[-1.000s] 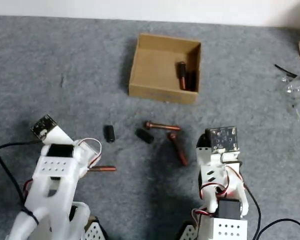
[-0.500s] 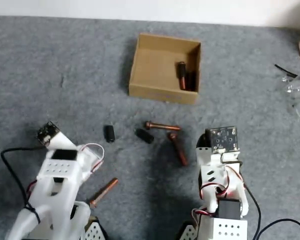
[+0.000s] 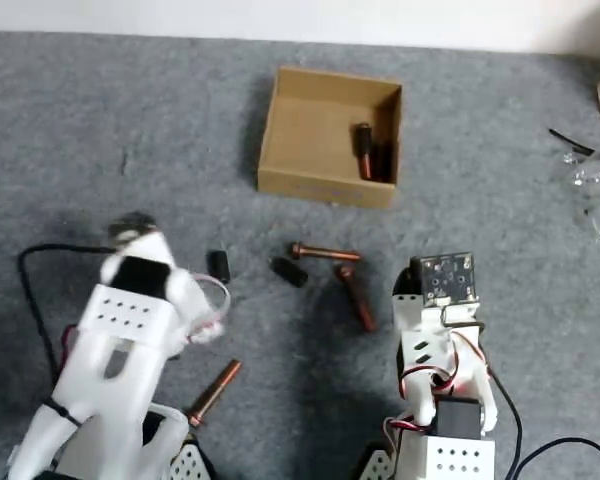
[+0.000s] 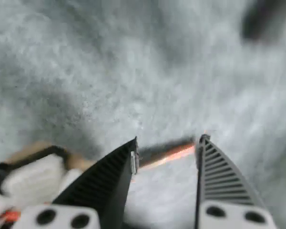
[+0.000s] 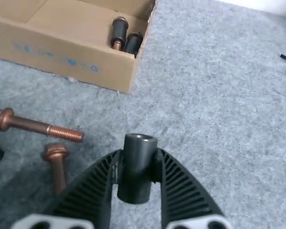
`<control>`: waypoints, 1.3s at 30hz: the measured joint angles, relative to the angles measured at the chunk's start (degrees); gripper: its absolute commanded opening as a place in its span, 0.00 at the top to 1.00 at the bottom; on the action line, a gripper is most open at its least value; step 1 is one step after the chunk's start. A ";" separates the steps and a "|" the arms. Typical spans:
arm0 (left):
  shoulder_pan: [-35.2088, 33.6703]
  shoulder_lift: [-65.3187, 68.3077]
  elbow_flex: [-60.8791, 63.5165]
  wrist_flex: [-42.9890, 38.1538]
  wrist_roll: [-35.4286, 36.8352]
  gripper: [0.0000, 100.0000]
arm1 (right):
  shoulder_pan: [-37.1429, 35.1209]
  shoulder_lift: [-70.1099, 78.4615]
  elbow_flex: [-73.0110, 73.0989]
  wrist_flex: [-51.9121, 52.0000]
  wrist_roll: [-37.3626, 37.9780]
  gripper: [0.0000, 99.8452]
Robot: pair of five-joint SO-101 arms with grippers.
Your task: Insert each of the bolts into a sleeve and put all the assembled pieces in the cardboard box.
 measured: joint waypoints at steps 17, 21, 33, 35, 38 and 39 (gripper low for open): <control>5.36 0.00 0.09 2.20 -49.58 0.80 | 0.00 0.00 0.00 0.00 0.00 0.99; 9.23 0.00 5.19 -3.87 -53.10 0.80 | 0.00 0.00 0.00 0.00 0.00 0.99; 15.74 0.00 15.74 -14.77 -53.36 0.80 | 0.00 0.00 0.00 0.00 0.00 0.99; 15.65 0.00 16.62 -16.18 -53.36 0.80 | 0.00 0.00 0.00 0.00 0.00 0.99; 15.74 0.00 16.97 -16.97 -53.36 0.80 | 0.00 0.00 0.00 0.00 0.00 0.99; 15.74 0.00 16.97 -16.97 -53.36 0.80 | 0.00 0.00 0.00 0.00 0.00 0.99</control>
